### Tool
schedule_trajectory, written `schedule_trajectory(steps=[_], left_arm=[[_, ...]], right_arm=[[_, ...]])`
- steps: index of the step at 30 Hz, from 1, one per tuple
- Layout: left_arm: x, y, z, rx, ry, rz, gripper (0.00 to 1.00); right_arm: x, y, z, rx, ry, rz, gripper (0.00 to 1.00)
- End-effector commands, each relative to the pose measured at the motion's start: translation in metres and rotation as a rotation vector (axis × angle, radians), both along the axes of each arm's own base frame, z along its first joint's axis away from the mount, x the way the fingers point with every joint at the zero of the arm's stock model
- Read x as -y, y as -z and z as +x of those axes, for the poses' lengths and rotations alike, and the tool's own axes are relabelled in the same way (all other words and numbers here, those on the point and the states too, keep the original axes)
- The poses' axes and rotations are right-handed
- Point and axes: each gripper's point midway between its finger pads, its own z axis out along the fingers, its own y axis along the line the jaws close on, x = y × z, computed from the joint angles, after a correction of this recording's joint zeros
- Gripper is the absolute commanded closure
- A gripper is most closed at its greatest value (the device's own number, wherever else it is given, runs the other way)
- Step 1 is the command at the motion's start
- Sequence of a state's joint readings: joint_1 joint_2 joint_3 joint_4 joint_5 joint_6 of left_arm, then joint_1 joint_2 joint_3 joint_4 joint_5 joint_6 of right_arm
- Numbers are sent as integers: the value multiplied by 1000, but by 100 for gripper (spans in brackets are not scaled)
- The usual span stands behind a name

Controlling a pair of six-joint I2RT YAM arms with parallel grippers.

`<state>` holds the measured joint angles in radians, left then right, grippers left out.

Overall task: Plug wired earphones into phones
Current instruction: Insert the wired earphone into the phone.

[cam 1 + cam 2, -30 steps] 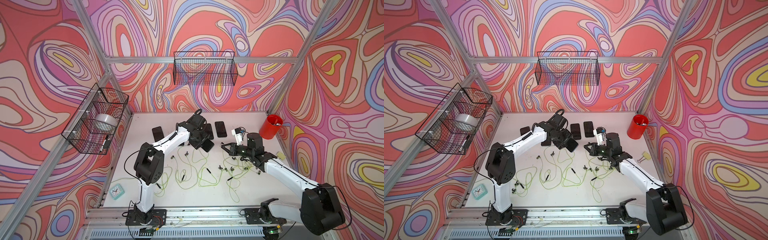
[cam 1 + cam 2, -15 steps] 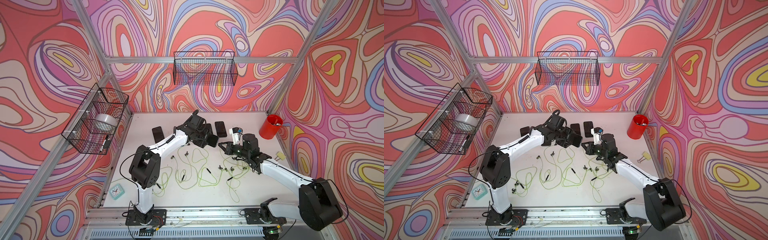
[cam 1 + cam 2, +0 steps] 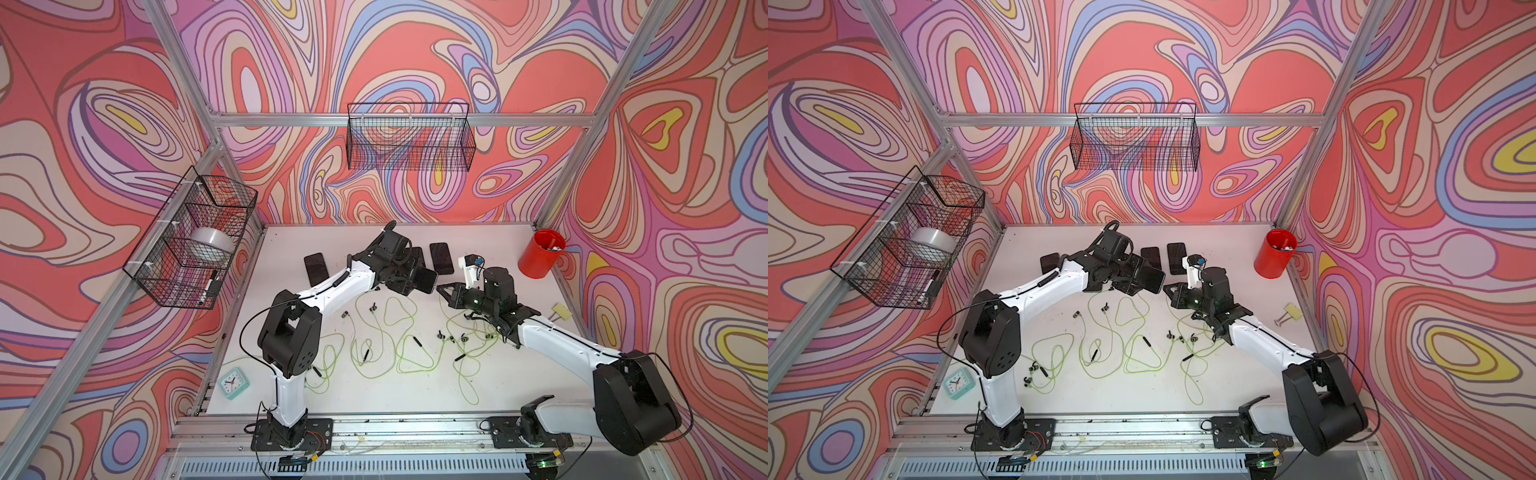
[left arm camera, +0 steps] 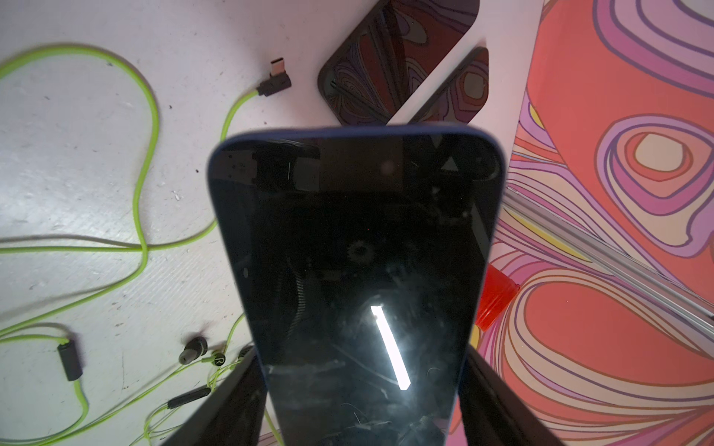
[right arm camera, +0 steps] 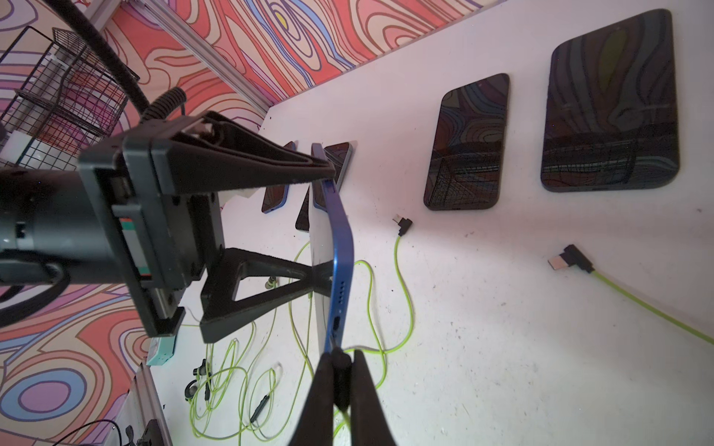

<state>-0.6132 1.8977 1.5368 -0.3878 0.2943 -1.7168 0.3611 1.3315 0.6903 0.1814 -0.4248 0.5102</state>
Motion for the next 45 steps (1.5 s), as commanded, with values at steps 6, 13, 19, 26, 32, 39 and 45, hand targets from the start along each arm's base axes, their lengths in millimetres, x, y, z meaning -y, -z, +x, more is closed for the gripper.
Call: schedule_trajectory(steps=[6, 13, 19, 26, 32, 39, 45], left_arm=[[10, -24, -2, 41, 15, -73, 100], [12, -22, -3, 34, 17, -77, 100], [14, -22, -4, 28, 16, -86, 100], [23, -23, -7, 9, 11, -120, 100], [36, -33, -9, 0, 8, -192, 100], [44, -44, -12, 27, 61, -194, 100], [62, -33, -29, -7, 136, -178, 100]], right_arm=[[-2, -14, 14, 53, 28, 12, 100], [2, -17, 16, 72, 49, 4, 100], [5, -18, 17, 86, 64, -9, 100], [5, -15, 18, 81, 65, -10, 100], [5, -11, 18, 79, 64, -16, 100], [2, -8, 19, 71, 45, -28, 100], [-2, -14, 26, 81, 25, -49, 100]])
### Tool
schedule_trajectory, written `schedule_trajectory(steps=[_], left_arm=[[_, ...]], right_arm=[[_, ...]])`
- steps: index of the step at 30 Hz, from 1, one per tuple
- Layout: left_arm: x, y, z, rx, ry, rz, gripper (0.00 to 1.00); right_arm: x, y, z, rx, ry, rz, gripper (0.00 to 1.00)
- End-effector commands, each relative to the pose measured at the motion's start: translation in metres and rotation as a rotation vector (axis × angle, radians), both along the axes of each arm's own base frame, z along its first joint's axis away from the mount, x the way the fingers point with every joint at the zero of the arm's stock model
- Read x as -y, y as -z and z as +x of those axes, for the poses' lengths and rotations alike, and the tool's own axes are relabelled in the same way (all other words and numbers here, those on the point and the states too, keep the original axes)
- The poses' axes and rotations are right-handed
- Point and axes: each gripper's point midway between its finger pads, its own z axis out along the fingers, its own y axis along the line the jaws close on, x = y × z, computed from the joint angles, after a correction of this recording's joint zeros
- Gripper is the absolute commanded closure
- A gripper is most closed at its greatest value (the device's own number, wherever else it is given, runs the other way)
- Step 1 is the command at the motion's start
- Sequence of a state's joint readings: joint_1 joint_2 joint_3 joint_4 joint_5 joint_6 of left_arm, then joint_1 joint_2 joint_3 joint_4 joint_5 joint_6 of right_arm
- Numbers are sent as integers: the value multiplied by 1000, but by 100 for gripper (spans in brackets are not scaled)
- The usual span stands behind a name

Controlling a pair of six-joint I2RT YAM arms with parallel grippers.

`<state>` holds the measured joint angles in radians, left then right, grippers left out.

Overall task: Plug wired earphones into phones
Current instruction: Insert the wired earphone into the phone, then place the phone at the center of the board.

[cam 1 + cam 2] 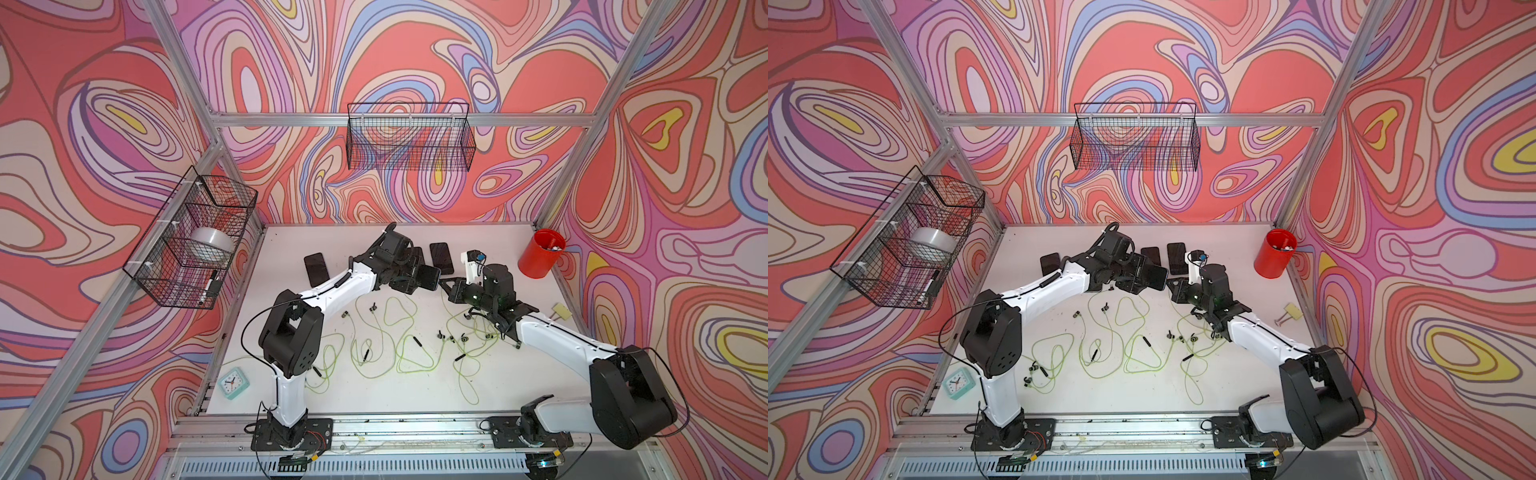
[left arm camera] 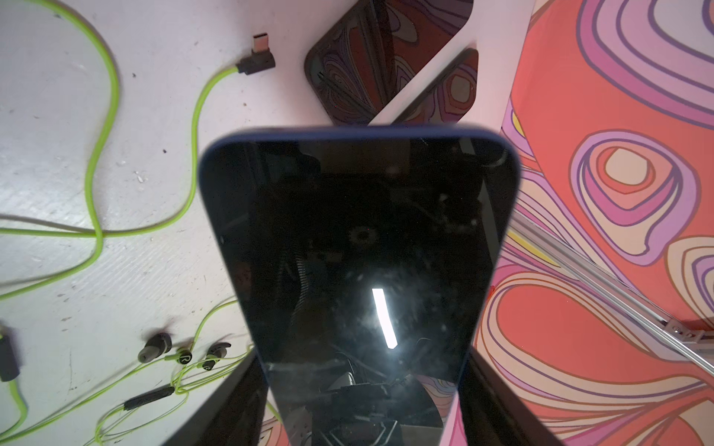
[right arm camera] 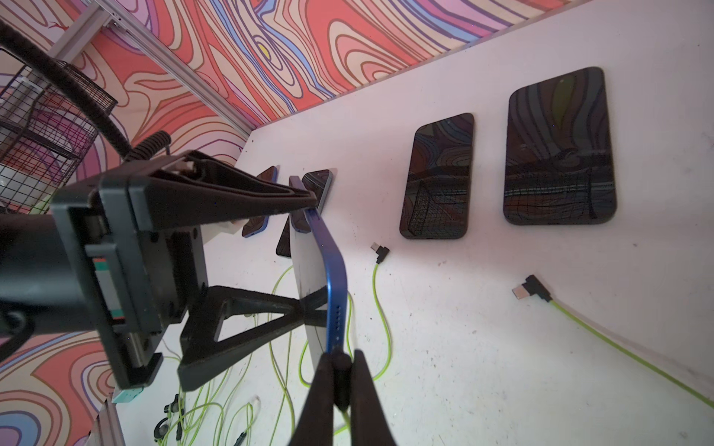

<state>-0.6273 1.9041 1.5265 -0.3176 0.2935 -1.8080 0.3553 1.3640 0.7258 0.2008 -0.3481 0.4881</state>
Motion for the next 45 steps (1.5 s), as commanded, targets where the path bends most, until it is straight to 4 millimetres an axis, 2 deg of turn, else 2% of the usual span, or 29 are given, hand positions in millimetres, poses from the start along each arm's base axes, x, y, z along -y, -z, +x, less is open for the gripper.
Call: schedule_trajectory(steps=[1, 5, 9, 13, 15, 18, 24, 29, 33, 41, 42, 45], left_arm=[[53, -28, -34, 11, 193, -110, 100], [51, -19, -36, 4, 197, -77, 100], [34, -8, -25, 25, 179, 12, 100], [22, -5, -15, 75, 197, 118, 100], [18, -3, -11, 107, 224, 174, 100], [19, -3, -9, 139, 273, 203, 100], [29, -10, -5, 194, 334, 192, 100], [38, -15, -2, 229, 375, 188, 100], [42, -17, -2, 239, 393, 196, 100], [45, -17, -1, 242, 399, 204, 100], [45, -18, -1, 244, 400, 204, 100], [45, -17, 1, 244, 399, 207, 100]], right_arm=[[-11, -8, 7, 28, -45, -19, 100], [-8, -9, 6, 3, -49, -60, 100], [11, -14, -7, -89, -65, -130, 64], [41, -19, -16, -212, -68, -95, 41], [56, -22, -15, -269, -55, -64, 39], [59, -30, -8, -304, -80, 20, 40], [41, -35, 7, -321, -163, 146, 48], [28, -25, 7, -342, -208, 165, 52], [20, -16, 8, -358, -232, 172, 62], [14, 0, 10, -393, -249, 159, 63], [14, 0, 10, -391, -251, 158, 67], [16, 2, 11, -389, -238, 150, 85]])
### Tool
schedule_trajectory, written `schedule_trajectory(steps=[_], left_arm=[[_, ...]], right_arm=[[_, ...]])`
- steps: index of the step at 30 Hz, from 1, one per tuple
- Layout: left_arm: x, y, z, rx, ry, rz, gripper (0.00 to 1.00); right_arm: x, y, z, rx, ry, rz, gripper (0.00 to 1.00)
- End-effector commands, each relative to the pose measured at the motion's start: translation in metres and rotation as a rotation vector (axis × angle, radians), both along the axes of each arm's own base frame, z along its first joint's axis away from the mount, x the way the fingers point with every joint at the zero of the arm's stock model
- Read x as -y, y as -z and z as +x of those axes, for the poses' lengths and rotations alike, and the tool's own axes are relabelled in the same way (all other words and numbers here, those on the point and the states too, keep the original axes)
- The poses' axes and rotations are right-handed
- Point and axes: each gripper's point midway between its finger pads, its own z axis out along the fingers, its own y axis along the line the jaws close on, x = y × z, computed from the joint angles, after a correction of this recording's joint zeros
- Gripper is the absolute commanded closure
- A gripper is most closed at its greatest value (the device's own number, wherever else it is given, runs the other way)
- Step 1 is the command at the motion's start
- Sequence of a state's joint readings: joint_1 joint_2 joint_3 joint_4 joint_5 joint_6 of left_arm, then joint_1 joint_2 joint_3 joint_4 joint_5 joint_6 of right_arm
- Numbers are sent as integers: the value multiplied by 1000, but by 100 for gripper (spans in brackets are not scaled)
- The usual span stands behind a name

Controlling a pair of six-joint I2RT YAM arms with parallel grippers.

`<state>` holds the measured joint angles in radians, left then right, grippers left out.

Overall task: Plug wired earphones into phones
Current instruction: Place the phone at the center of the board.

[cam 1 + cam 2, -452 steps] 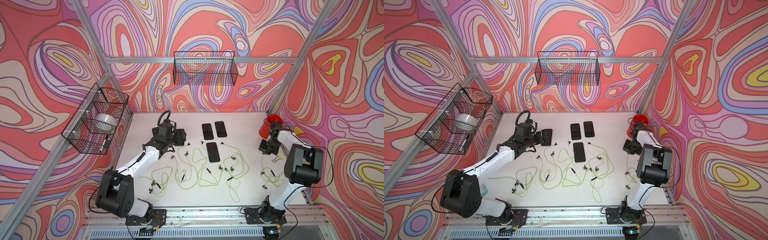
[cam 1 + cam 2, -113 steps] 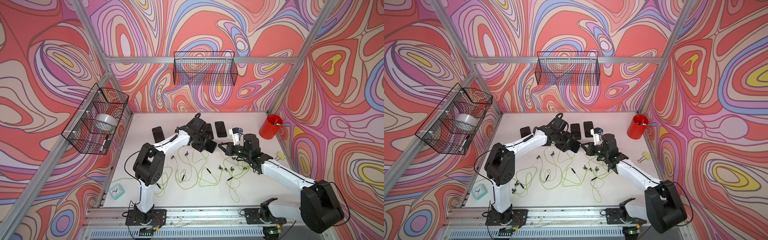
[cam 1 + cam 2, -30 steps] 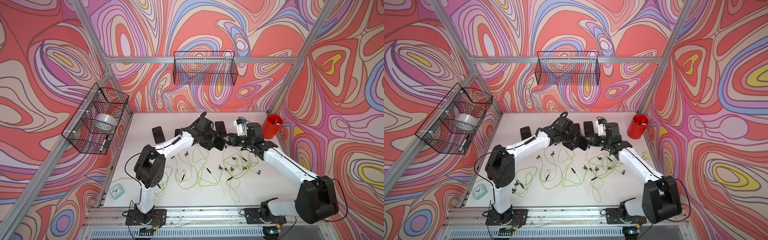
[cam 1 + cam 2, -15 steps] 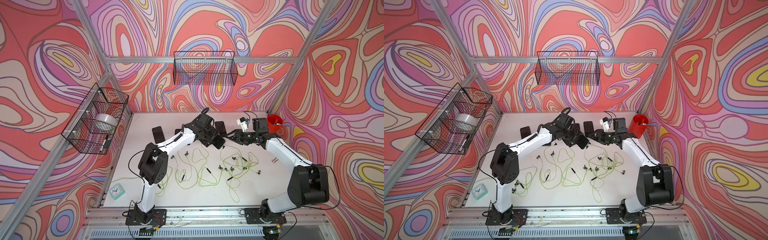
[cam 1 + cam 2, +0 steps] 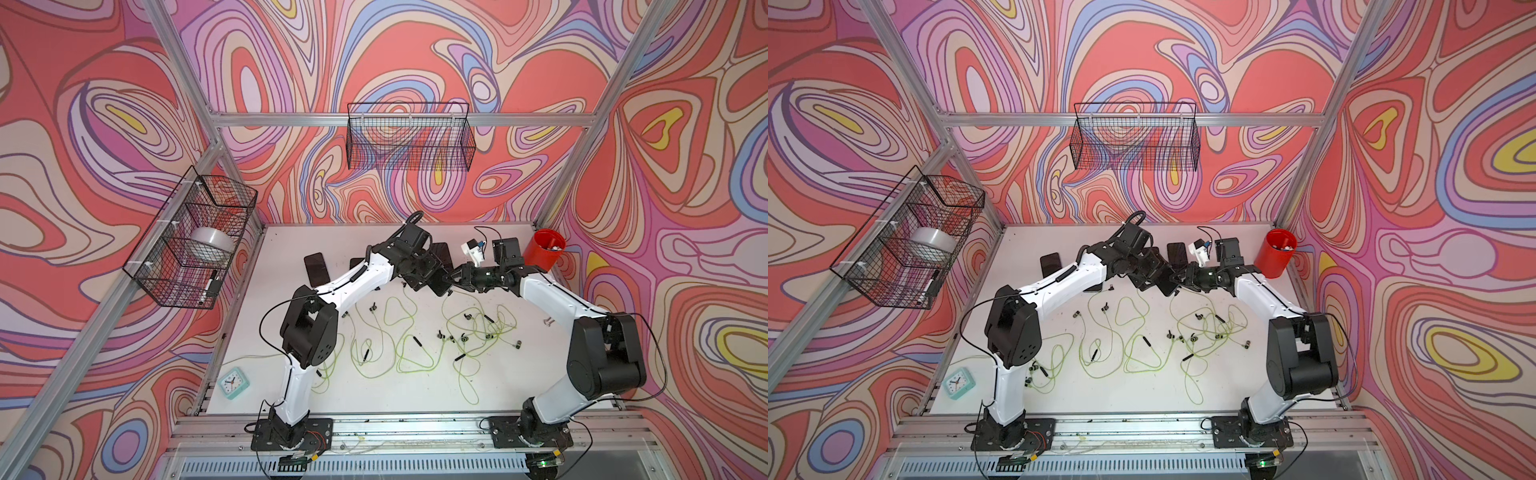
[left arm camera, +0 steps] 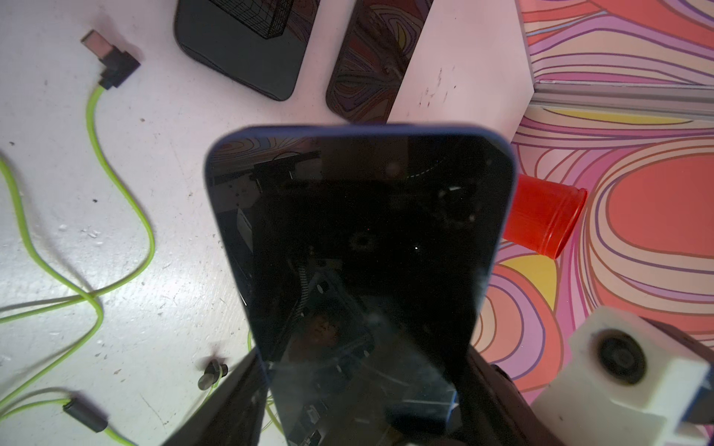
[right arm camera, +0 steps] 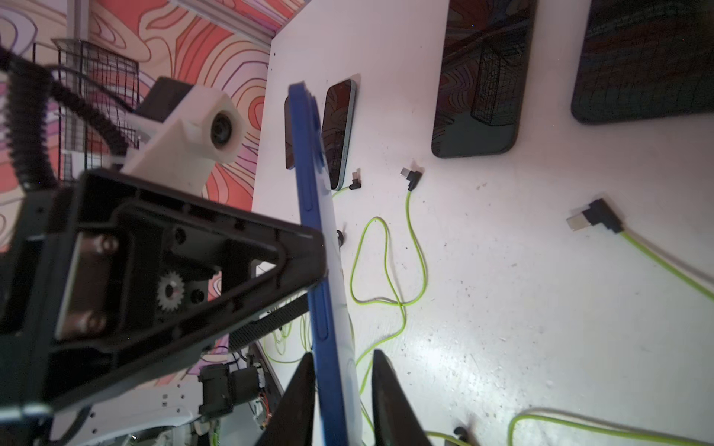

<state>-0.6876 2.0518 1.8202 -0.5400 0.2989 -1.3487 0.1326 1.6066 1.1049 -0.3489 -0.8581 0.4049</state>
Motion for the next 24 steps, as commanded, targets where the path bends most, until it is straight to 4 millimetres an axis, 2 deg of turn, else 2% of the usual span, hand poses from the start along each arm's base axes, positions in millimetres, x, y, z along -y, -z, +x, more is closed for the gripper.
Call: schedule_trajectory(steps=[1, 2, 3, 6, 7, 9, 10, 14, 19, 21, 24], left_arm=[[6, -9, 4, 28, 16, -6, 97], [6, -9, 4, 33, 16, -5, 91], [6, -10, 5, 42, 20, -5, 81], [7, -19, 9, 91, 25, -22, 29], [8, -24, 11, 112, 26, -30, 19], [5, -34, 14, 154, 26, -45, 4], [4, -37, 15, 168, 28, -50, 1], [-9, -45, 19, 196, 18, -54, 0], [-22, -46, 19, 202, -1, -61, 1], [-28, -44, 18, 198, -9, -58, 2], [-35, -42, 16, 194, -17, -58, 3]], right_arm=[[0, -1, 2, 20, 3, -9, 89], [1, -2, 3, 25, 12, -15, 93], [3, -2, 4, 28, 25, -22, 98], [18, -6, 11, 45, 87, -50, 100], [26, -9, 13, 52, 109, -51, 100], [50, -21, 18, 72, 166, -57, 100], [62, -26, 19, 78, 191, -64, 100], [117, -48, 20, 100, 283, -78, 100], [175, -65, 18, 122, 359, -95, 100], [207, -73, 16, 130, 417, -115, 100], [233, -86, 16, 164, 471, -110, 100]])
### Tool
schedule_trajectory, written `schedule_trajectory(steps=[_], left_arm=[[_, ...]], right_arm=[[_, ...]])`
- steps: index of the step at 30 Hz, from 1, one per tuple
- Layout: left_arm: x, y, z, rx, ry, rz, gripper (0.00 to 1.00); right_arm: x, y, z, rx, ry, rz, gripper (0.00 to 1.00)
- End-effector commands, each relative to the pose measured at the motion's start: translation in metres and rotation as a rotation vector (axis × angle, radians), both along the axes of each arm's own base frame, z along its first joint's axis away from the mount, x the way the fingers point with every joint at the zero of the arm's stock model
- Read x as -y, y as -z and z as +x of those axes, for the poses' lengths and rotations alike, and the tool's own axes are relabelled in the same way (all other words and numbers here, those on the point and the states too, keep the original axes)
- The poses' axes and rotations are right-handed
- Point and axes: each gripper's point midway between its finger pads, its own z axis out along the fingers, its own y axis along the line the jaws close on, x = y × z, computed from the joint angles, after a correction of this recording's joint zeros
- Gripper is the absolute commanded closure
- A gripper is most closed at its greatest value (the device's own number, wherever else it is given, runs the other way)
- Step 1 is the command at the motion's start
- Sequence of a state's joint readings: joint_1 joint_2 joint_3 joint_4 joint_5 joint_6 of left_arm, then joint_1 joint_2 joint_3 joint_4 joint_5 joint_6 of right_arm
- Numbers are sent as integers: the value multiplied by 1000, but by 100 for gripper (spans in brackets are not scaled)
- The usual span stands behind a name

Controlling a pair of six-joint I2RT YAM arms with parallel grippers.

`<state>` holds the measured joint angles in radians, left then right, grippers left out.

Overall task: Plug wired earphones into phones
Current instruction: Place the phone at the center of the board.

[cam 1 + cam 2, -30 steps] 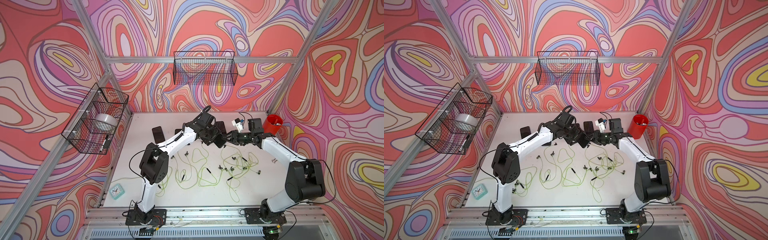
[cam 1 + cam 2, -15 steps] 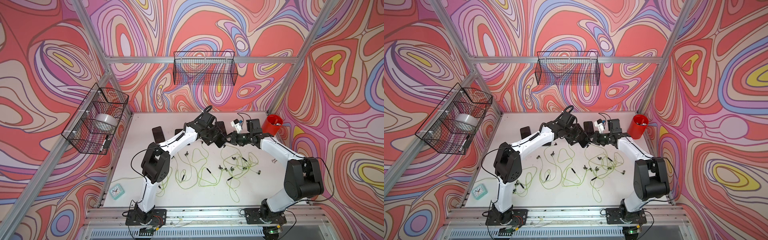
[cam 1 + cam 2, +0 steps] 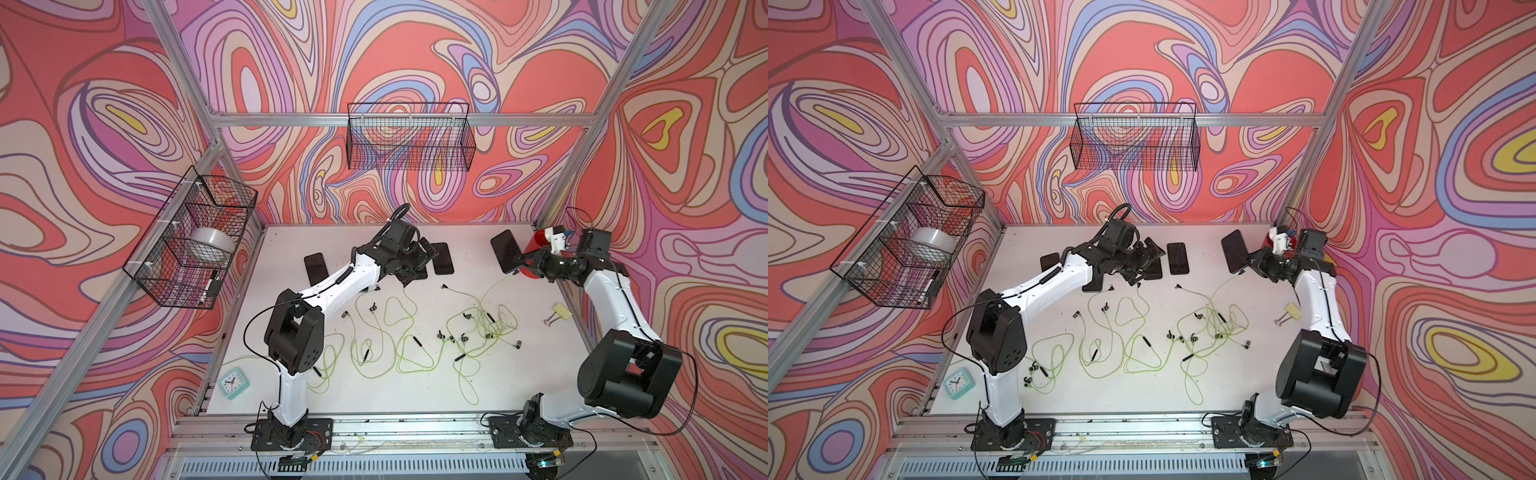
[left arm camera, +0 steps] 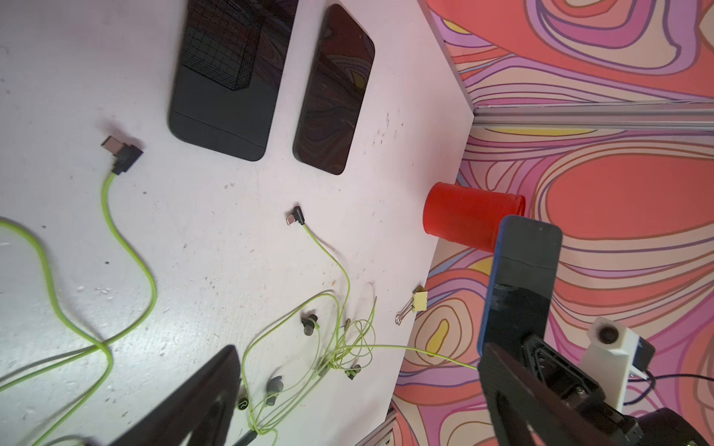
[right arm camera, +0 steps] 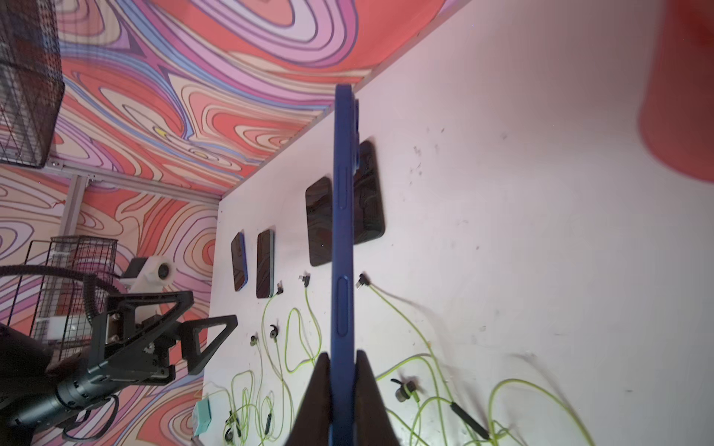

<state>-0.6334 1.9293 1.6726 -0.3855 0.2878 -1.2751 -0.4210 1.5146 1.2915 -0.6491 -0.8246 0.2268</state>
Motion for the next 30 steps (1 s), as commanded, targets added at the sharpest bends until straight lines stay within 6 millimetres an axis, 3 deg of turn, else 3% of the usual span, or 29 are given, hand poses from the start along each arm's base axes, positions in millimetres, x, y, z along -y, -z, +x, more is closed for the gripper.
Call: schedule_trajectory(steps=[1, 4, 7, 11, 15, 28, 30], left_arm=[[-9, -13, 0, 39, -8, -13, 3], [-16, -10, -2, 37, -13, -9, 4], [-21, -6, -3, 38, -16, -1, 5], [-23, 4, -4, 26, -12, 3, 7], [-19, 14, -6, 7, 0, -6, 8], [-28, 21, -13, 1, -5, -1, 11], [-28, 23, -15, -2, -5, 0, 11]], right_arm=[[18, -27, -7, 79, -6, -7, 100], [32, -31, -5, 90, 8, -26, 100], [32, -20, -2, 78, -8, -21, 100], [26, 13, 3, 13, -30, -40, 100], [15, 34, 15, -17, -40, -67, 100], [28, 110, 48, -42, 66, -62, 100], [31, 129, 51, -70, 73, -57, 100]])
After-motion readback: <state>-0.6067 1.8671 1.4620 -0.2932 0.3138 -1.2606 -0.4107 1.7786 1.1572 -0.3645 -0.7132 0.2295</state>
